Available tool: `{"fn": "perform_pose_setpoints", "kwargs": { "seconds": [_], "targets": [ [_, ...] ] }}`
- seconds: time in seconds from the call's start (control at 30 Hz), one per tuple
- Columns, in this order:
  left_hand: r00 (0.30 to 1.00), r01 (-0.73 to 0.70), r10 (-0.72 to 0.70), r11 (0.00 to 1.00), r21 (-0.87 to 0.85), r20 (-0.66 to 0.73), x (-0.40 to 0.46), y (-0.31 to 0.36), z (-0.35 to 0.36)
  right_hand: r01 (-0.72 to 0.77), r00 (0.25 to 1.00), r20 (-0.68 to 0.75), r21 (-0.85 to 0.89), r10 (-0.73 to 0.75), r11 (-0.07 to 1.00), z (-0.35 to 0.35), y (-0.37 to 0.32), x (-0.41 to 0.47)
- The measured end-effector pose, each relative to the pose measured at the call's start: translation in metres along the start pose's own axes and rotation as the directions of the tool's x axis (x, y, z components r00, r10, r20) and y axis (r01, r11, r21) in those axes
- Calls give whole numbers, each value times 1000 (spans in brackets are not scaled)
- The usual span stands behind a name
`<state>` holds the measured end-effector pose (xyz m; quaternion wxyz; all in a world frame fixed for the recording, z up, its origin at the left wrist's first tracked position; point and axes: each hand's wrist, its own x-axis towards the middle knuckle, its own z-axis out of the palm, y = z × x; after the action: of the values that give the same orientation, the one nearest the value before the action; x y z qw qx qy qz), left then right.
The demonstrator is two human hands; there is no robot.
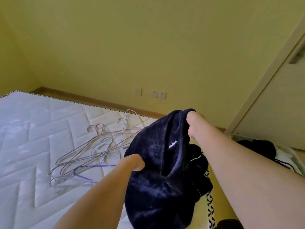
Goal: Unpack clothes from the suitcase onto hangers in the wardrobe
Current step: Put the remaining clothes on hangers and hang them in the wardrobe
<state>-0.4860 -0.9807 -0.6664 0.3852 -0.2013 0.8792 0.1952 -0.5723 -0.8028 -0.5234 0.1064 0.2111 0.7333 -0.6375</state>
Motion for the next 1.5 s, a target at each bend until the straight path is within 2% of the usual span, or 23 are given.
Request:
{"fn": "perform_pose_setpoints", "kwargs": {
  "seconds": [0.1,0.2,0.23,0.3,0.37,0.4,0.47,0.53,0.6,0.67,0.77,0.87,0.93,0.97,1.07,1.1,1.13,1.17,1.23,1.3,1.33,1.43,1.5],
  "targets": [
    [986,100,-89,993,67,-143,50,-16,18,-18,1000,-26,-194,13,981,13,16,22],
    [967,102,-112,993,-55,-230,68,-23,30,70,997,64,-544,-43,836,28,42,29],
    [961,74,-103,990,-122,-258,73,-24,29,61,998,62,-600,-30,798,35,49,36],
    [939,30,-111,969,-244,-326,81,-28,28,42,998,-24,-511,-63,858,35,49,42],
    [906,18,-137,958,-288,-400,89,-28,28,75,955,-263,-225,-134,972,24,36,49],
    [884,18,-141,963,-269,-445,89,-26,27,149,895,-411,-94,-175,984,15,24,51],
    [830,13,-101,987,-163,-548,90,-17,24,321,748,-632,76,-204,944,-5,2,53],
    [799,-21,-27,997,-73,-601,94,-3,18,484,681,-699,209,-216,849,-22,-14,55],
    [811,-2,-17,1000,-31,-584,102,7,9,520,686,-663,158,-300,840,-29,-17,52],
    [844,58,-41,998,15,-535,113,10,-4,477,736,-513,-70,-442,876,-25,-6,52],
    [901,158,-81,976,150,-427,132,0,-22,444,859,-67,-398,-508,803,-4,23,50],
    [909,148,-22,950,274,-416,133,-14,-34,475,875,276,-642,-397,602,18,48,49],
    [838,85,83,956,279,-539,132,-21,-39,519,854,409,-702,-322,487,28,57,49],
    [774,52,127,963,263,-621,129,-22,-42,538,842,437,-717,-315,443,28,58,49],
    [514,-130,227,974,186,-827,110,-9,-53,531,834,408,-777,-371,340,24,56,55],
    [461,-206,226,968,145,-858,98,-1,-53,506,843,382,-801,-379,319,20,54,57],
    [445,-272,215,957,98,-869,86,7,-52,480,854,359,-823,-376,304,17,53,58],
    [470,-324,214,944,59,-856,78,14,-45,453,866,338,-842,-369,292,13,53,58],
    [620,-371,302,926,69,-724,72,20,-25,417,882,314,-867,-351,272,6,57,56],
    [787,-341,339,935,95,-515,79,7,-4,409,886,310,-872,-345,268,1,65,53],
    [824,-291,294,953,83,-484,86,-5,2,415,885,316,-868,-341,272,1,68,51],
    [787,-51,-5,996,-73,-617,100,-44,9,457,868,366,-853,-334,252,10,71,42],
    [771,95,-211,971,-219,-600,103,-71,5,493,849,409,-842,-334,221,21,69,36]
  ]
}}
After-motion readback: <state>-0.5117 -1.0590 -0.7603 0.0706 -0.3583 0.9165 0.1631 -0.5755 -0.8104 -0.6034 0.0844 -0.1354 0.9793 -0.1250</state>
